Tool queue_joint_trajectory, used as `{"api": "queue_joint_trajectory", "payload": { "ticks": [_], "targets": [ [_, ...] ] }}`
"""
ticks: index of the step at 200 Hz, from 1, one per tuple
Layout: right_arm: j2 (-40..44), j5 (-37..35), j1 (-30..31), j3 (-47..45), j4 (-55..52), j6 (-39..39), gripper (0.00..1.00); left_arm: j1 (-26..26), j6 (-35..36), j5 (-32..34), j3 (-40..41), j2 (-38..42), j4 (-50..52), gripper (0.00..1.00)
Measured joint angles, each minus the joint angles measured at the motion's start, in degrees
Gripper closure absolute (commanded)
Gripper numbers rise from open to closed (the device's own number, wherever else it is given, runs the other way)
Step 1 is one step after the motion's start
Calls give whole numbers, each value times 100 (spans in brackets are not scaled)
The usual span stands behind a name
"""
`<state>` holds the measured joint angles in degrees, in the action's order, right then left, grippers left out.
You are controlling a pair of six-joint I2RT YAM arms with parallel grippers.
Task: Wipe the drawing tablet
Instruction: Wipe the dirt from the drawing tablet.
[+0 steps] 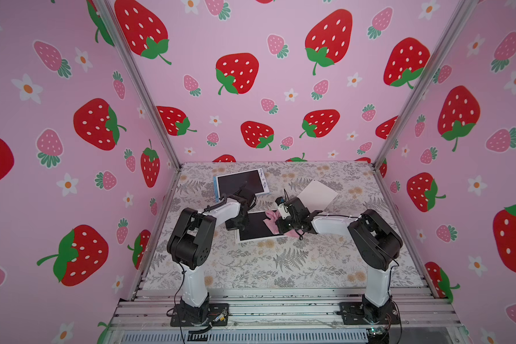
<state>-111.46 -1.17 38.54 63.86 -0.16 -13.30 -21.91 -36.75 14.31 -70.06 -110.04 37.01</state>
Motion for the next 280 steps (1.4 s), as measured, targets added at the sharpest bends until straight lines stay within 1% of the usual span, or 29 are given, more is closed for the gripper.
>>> {"api": "queue_joint_trajectory", "payload": {
  "ticks": [21, 60, 76, 86, 100, 141, 169, 189, 208, 227, 254, 267, 280],
  "targets": [
    [-24, 55, -153, 212, -90, 70, 100, 0, 20, 33, 0, -20, -140, 92],
    [-216, 46, 170, 516, -181, 101, 100, 7, 63, 144, -2, -63, -361, 92],
    [-313, 76, -35, 662, -328, 33, 100, 11, 83, 199, -11, -92, -450, 92],
    [-468, 101, -201, 901, -455, 15, 100, 11, 87, 214, -33, -114, -511, 91],
    [-667, 118, -286, 1209, -529, 28, 100, 13, 92, 238, -72, -164, -601, 90],
    [-780, -37, -96, 1460, -638, -31, 100, 22, 98, 280, -103, -201, -697, 89],
    [-822, -24, -339, 1521, -789, -205, 100, 39, 122, 269, -227, -284, -651, 86],
    [-905, -11, -326, 1729, -929, -188, 100, 81, 149, 210, -431, -411, -501, 83],
    [-892, -44, -136, 1646, -914, -238, 100, 140, 164, 87, -566, -490, -365, 83],
    [-717, -98, 33, 1117, -616, -420, 100, 184, 177, -66, -588, -492, -328, 83],
    [-166, -79, 155, 391, -400, -516, 100, 238, 234, -232, -588, -490, -330, 85],
    [-70, -50, 140, 374, -481, -511, 100, 247, 260, -251, -588, -487, -330, 85],
    [-153, 0, -17, 634, -682, -507, 100, 247, 297, -254, -588, -485, -330, 85]
  ]
}}
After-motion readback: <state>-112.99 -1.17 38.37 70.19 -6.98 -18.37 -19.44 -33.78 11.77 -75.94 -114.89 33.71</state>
